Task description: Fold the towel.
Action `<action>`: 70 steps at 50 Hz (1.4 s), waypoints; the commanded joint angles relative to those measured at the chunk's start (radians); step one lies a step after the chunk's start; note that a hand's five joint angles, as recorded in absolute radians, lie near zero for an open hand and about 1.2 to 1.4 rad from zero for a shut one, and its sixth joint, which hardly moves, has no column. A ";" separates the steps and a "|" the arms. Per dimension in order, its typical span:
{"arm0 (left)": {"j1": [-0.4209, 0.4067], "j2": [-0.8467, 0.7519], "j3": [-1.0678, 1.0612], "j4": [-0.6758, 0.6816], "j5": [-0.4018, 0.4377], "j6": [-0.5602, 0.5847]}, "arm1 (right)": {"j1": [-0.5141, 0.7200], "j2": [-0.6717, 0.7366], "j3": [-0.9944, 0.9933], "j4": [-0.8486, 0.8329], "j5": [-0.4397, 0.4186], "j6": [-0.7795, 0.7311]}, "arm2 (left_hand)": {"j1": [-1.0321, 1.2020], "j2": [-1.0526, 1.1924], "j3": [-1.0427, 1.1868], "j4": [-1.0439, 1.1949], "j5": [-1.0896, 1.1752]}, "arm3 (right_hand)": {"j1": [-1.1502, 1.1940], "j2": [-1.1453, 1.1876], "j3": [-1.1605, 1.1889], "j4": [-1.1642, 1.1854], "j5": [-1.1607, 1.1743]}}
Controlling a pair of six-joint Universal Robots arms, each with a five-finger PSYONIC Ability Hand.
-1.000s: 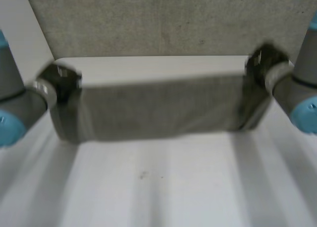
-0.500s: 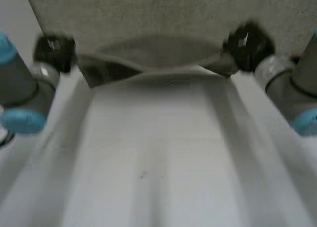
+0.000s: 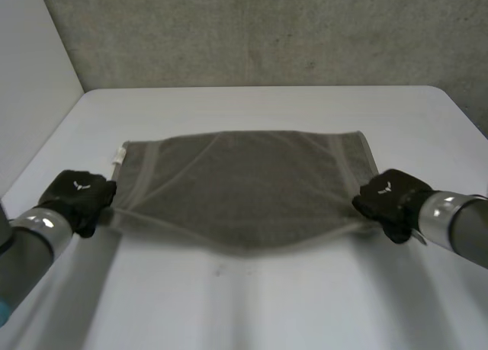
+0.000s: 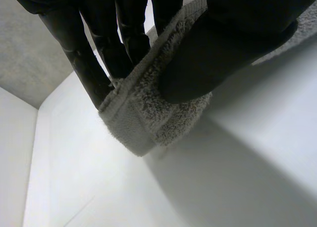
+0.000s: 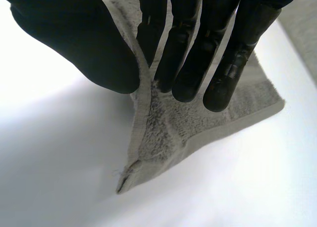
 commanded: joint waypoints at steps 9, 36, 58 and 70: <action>0.058 0.167 -0.002 -0.210 0.098 0.170 | -0.105 -0.090 -0.039 0.209 0.007 -0.208 | 0.188 0.179 0.180 0.178 0.181 | 0.429 0.217 0.206 0.201 0.231; -0.069 -0.684 0.804 0.060 -0.128 0.087 | 0.112 0.631 -0.532 -0.622 0.132 -0.209 | 0.188 0.179 0.180 0.178 0.181 | 0.429 0.217 0.206 0.201 0.231; -0.126 -0.580 0.732 0.070 -0.121 0.072 | 0.097 0.375 -0.338 -0.617 0.146 0.119 | -1.022 -1.030 -1.030 -1.031 -1.029 | -0.793 -1.005 -1.016 -1.021 -0.991; -0.098 -0.285 0.398 0.118 -0.011 -0.218 | -0.048 0.194 -0.198 -0.291 -0.024 0.393 | -1.010 -1.019 -1.018 -1.019 -1.017 | -0.793 -1.005 -1.016 -1.021 -0.991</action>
